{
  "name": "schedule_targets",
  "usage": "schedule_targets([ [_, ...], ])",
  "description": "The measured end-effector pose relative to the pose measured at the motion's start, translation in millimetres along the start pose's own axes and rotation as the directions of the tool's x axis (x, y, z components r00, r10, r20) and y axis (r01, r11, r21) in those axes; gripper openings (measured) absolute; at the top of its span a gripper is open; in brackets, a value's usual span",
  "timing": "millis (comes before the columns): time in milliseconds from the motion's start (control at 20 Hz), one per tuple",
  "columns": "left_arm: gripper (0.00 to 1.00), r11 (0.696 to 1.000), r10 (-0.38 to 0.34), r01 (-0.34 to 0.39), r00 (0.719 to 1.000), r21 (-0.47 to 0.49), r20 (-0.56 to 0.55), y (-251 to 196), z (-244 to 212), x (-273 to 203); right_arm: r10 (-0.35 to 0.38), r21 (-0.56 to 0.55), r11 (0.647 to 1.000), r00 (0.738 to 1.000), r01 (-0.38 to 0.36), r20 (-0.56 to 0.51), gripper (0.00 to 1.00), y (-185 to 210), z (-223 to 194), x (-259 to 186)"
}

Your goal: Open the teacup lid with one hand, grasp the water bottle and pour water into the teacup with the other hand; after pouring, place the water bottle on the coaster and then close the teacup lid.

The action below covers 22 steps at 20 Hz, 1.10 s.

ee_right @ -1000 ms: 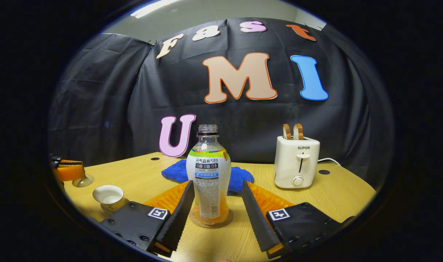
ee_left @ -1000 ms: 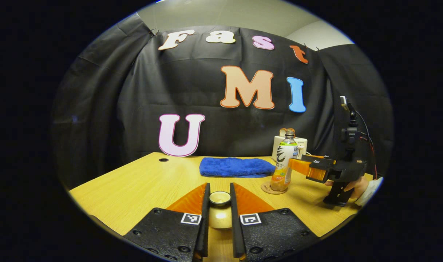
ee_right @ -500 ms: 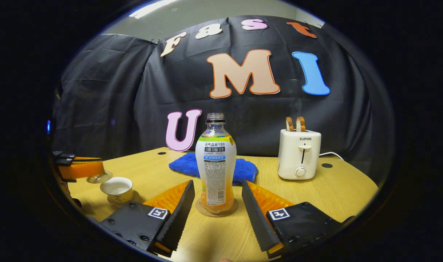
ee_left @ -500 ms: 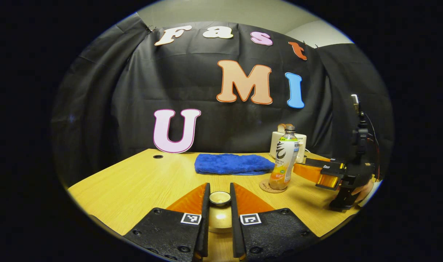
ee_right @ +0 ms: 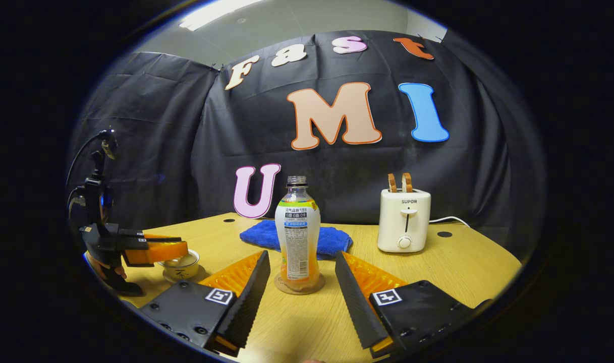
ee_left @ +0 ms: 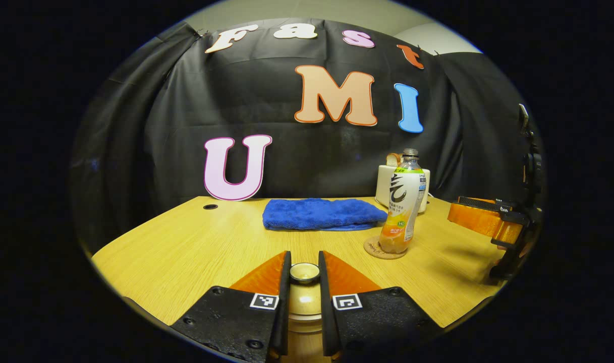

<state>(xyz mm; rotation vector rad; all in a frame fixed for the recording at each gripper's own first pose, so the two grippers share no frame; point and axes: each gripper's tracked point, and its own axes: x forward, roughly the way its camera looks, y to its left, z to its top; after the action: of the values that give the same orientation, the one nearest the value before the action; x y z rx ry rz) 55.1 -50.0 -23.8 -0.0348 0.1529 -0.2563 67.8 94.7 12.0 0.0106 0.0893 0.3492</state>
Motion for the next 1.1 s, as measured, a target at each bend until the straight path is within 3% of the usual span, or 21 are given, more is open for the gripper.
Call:
schedule_targets([
  [50, 0.24, 1.000, 0.002, -0.002, 1.000, -0.002, 0.009, 0, 0, -1, 0.000, 0.005, 1.000, 1.000, 0.000, -0.006, 0.89, -1, -2, -1],
  [250, 0.33, 1.000, 0.012, -0.012, 1.000, 0.000, 0.025, 1, 0, -2, -0.003, 0.015, 1.000, 1.000, 0.003, -0.018, 0.80, -3, -5, -8],
  [300, 0.49, 1.000, 0.013, -0.013, 1.000, -0.003, 0.027, 0, 1, -1, -0.003, 0.017, 1.000, 1.000, 0.003, -0.018, 0.80, -1, -5, -10],
  [500, 0.97, 0.998, 0.055, -0.054, 0.996, -0.015, 0.071, 8, 11, -10, -0.010, 0.027, 1.000, 1.000, 0.010, -0.015, 0.80, 1, -5, -20],
  [850, 0.96, 0.997, 0.073, -0.071, 0.989, -0.018, 0.128, -2, 27, -45, -0.053, -0.023, 0.998, 0.999, 0.053, 0.014, 0.80, 8, -2, -46],
  [1100, 0.96, 0.996, 0.092, -0.090, 0.983, -0.017, 0.160, -12, 28, -69, -0.104, -0.121, 0.987, 0.994, 0.105, 0.013, 0.89, 9, -15, -68],
])
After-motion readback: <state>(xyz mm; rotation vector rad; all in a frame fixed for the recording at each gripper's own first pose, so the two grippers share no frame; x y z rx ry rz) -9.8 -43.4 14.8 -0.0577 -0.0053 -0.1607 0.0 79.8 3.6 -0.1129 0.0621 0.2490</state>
